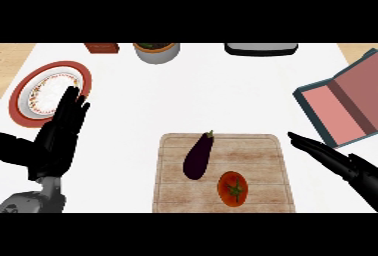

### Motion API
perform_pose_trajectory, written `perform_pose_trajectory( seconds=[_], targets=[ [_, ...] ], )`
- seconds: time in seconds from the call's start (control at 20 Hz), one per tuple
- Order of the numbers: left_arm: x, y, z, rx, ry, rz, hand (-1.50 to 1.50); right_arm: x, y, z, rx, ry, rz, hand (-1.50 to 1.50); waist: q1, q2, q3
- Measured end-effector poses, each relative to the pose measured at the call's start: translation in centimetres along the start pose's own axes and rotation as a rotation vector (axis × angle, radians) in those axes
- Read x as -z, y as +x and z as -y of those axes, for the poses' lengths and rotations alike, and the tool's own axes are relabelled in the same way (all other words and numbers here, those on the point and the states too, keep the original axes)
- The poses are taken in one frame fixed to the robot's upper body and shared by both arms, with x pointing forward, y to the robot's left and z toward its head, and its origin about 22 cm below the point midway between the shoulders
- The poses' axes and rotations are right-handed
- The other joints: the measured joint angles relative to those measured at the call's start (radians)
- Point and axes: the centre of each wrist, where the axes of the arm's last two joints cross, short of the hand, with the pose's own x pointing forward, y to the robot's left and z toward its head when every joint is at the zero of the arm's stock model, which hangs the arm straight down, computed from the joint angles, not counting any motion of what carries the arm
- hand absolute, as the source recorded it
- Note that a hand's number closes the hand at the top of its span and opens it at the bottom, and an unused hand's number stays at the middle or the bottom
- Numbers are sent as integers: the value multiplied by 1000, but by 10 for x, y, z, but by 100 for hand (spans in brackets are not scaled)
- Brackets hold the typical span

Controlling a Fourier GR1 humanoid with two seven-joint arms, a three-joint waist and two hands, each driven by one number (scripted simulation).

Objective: Pick the tomato from the cutting board and place it in the cardboard box

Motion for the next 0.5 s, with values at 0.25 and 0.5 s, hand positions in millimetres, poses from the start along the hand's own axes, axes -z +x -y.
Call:
perform_pose_trajectory(
  seconds=[0.25, 0.5],
  targets=[
    [-1, 8, 2, -4, -2, -2, 0, 6, 5, -19, -6, 10, -55, -150, 3, 1, 0],
    [-2, 0, 3, -2, 1, -1, 0, 16, 1, -35, 6, 34, -73, -150, 3, 1, 0]
  ],
)
